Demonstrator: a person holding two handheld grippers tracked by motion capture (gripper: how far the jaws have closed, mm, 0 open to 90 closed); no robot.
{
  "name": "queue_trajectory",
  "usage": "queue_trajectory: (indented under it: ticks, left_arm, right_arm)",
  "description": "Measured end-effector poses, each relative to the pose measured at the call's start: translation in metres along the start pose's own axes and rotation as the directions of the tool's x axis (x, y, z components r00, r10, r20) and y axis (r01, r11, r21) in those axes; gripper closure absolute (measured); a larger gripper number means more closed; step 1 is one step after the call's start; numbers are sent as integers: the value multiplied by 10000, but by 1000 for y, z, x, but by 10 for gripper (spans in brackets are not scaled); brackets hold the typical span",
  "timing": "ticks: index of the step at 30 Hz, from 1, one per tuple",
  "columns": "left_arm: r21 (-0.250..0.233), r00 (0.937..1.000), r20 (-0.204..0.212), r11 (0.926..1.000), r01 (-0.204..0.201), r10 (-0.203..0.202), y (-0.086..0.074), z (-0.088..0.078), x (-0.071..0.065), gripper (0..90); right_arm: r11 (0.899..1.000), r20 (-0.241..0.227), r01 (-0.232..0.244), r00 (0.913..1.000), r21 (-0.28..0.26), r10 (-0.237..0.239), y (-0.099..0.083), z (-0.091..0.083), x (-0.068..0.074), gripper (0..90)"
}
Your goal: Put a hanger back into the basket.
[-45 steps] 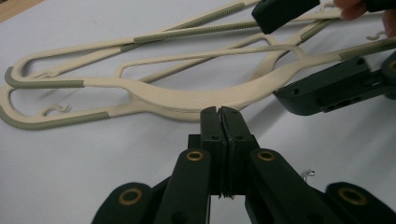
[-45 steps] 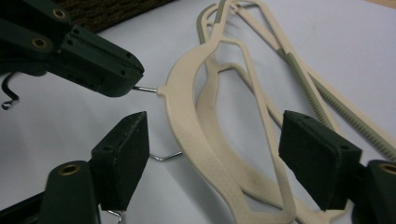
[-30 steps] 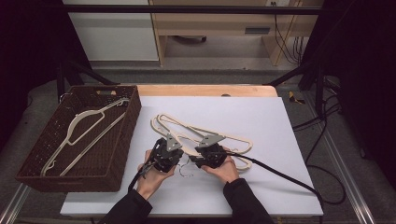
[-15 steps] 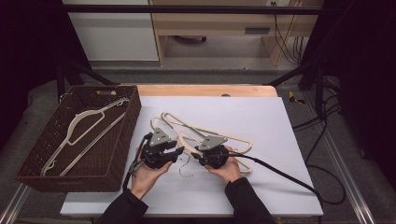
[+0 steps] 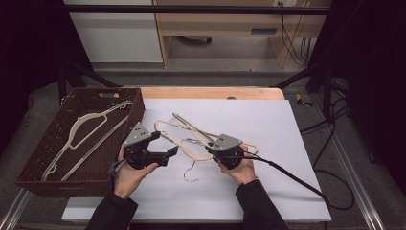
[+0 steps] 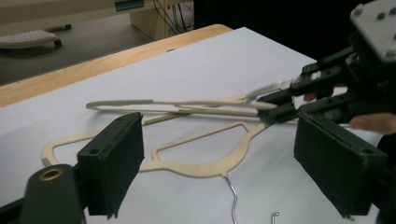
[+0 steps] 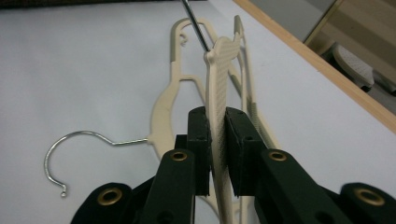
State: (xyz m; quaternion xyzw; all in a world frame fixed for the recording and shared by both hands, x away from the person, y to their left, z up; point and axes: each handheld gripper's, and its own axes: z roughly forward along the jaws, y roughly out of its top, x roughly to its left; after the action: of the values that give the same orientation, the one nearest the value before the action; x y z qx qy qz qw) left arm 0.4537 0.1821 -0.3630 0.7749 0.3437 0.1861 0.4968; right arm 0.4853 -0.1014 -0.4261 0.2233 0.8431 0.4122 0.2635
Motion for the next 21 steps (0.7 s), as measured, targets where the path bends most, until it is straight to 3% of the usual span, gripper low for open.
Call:
queue_trajectory:
  ticks: [8, 10, 15, 21]
  left_arm:
    - [147, 9998, -113, 9997, -170, 172, -1, 2, 1, 127]
    - [137, 9997, -112, 9997, -219, 221, -2, 2, 1, 125]
    - [92, 9996, -48, 9995, -289, 289, -1, 1, 0, 121]
    - [60, 9982, 246, 9985, -553, 552, 0, 0, -3, 121]
  right_arm:
    - [9984, 471, -330, 9983, -454, 351, -3, -22, -25, 866]
    - [9959, 176, -710, 9972, -554, 720, -5, -28, -31, 866]
    - [9944, -90, -766, 9971, -724, 762, -7, -43, -33, 866]
    - [9850, -1424, -1302, 9833, -1137, 1135, -6, -56, -29, 867]
